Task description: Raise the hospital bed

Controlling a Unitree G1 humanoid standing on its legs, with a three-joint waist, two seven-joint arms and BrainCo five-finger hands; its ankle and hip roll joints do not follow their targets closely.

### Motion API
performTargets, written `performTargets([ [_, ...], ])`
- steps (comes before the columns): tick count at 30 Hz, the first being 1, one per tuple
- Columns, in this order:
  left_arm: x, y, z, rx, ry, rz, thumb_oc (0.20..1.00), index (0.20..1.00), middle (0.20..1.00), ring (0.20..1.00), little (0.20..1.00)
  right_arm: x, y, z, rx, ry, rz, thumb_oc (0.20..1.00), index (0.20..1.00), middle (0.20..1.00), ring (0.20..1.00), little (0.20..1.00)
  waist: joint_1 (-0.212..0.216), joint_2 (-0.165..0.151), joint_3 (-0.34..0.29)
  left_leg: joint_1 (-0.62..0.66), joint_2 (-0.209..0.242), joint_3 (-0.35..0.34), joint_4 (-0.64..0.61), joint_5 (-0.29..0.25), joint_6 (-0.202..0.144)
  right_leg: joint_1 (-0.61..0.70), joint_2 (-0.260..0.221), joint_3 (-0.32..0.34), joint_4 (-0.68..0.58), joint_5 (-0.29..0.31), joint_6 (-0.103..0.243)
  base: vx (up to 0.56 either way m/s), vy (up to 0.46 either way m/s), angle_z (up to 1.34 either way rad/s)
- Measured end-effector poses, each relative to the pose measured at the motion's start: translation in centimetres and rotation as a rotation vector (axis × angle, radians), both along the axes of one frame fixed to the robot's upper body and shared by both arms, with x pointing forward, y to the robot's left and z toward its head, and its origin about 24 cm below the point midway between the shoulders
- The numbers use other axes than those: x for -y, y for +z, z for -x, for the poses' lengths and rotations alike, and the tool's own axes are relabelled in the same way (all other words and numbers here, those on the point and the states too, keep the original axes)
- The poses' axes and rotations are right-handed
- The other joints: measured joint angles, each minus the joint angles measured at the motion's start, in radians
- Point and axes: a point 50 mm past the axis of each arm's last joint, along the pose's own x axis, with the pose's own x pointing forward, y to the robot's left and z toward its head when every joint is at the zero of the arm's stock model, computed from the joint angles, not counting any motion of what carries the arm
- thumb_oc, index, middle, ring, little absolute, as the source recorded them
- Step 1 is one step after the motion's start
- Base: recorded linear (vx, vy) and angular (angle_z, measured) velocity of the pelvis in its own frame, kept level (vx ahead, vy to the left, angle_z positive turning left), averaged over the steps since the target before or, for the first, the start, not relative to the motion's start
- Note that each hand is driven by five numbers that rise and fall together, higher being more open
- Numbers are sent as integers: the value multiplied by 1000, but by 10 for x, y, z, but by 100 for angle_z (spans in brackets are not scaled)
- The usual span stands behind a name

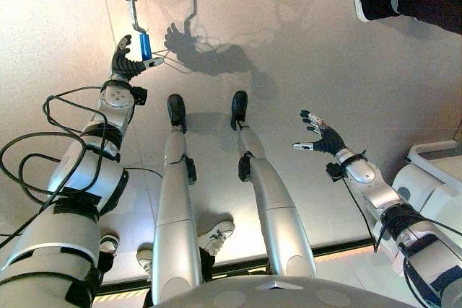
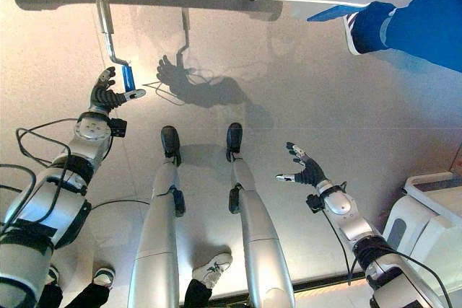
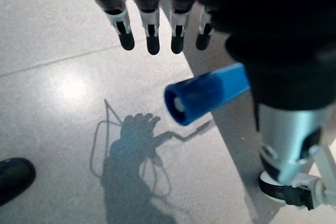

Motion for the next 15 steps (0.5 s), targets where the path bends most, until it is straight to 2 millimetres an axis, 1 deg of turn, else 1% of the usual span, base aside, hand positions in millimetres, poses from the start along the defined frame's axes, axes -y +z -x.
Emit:
performTargets([
  [4, 1, 3, -1, 5, -3, 8, 1000, 1000, 1000, 1000, 1000, 3, 3, 0, 8, 1, 10, 1000, 1000, 1000, 1000, 1000, -3, 0, 0, -15, 0, -5, 2, 0, 0, -13, 0, 0, 0, 0, 0, 0, 0, 0],
  [15, 6, 12, -5, 24, -18, 0, 1000, 1000, 1000, 1000, 1000, 1, 4, 0, 10, 9, 8, 1000, 1000, 1000, 1000, 1000, -13, 0, 1, -29, -1, -12, 8, 0, 0, -21, 0, -2, 0, 0, 0, 0, 0, 0],
])
